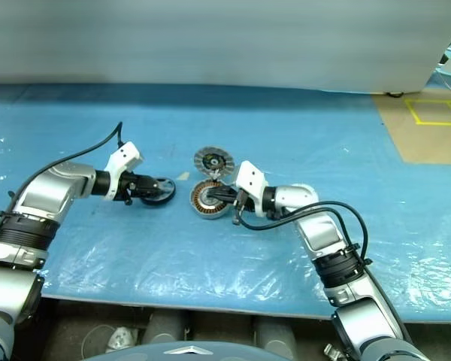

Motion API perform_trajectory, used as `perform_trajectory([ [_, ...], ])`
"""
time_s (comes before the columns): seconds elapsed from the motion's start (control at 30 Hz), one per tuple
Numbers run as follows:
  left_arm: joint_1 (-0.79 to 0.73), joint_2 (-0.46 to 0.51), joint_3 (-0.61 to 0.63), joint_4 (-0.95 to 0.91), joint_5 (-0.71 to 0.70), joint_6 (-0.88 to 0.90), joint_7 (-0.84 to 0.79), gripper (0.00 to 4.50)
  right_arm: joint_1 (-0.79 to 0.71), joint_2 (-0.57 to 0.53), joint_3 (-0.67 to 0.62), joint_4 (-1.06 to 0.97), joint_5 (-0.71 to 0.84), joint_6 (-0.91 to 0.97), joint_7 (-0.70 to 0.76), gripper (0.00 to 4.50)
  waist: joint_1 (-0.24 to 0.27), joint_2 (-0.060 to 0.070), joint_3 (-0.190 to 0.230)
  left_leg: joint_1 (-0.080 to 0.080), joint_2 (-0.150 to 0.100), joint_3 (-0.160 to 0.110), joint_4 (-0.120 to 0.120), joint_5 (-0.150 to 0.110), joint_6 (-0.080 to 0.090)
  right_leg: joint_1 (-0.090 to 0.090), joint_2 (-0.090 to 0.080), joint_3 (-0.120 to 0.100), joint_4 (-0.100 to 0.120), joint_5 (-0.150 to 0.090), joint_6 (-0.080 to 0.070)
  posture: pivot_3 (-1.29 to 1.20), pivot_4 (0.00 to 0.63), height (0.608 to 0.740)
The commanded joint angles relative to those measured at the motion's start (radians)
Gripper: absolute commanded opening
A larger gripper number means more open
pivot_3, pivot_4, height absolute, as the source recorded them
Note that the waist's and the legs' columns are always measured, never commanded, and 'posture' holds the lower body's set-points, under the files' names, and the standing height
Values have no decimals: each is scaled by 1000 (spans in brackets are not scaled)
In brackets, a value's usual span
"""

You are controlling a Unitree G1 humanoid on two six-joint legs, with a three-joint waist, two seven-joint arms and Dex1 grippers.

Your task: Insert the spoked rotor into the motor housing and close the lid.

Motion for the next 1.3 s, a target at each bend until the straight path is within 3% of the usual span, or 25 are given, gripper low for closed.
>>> perform_trajectory([
  [0.03, 41, 6, -43, 15, 10, 54, -13, 1652, -7, 7, -14, 1, -24, -91, -29, 0, 0, 0, 0, 0, 0, 0, 0, 0, 0, 0, 0, 0, 0, 0, 0, 0, 150, 740],
  [0.17, 67, 27, -61, -1, 6, 80, -40, 381, -10, 9, -13, 26, -46, -155, -49, 0, -2, 0, 0, 0, 0, 0, 0, 0, 0, 0, 0, 1, 0, 0, 0, 0, 150, 740],
  [0.53, 79, 35, -49, -42, -4, 79, -52, 375, -17, 3, -10, 68, -63, -191, -55, 0, -3, 1, 0, 2, -1, 1, -3, 0, 0, 1, 0, 1, -2, 0, 0, 0, 150, 740],
  [0.8, 56, 49, -49, -86, -21, 98, -76, 2923, -13, 7, -5, 83, -68, -197, -55, 0, -2, 1, 0, 2, -1, 1, -3, 0, 0, 1, 0, 1, -2, 0, 0, 0, 150, 740],
  [1.3, 6, 58, -99, -15, 30, 105, -38, 2923, -5, 26, -9, 73, -63, -193, -61, 0, -5, 1, 0, 2, -1, 1, -3, 0, 0, 1, 0, 1, -3, 0, 0, 0, 150, 740],
])
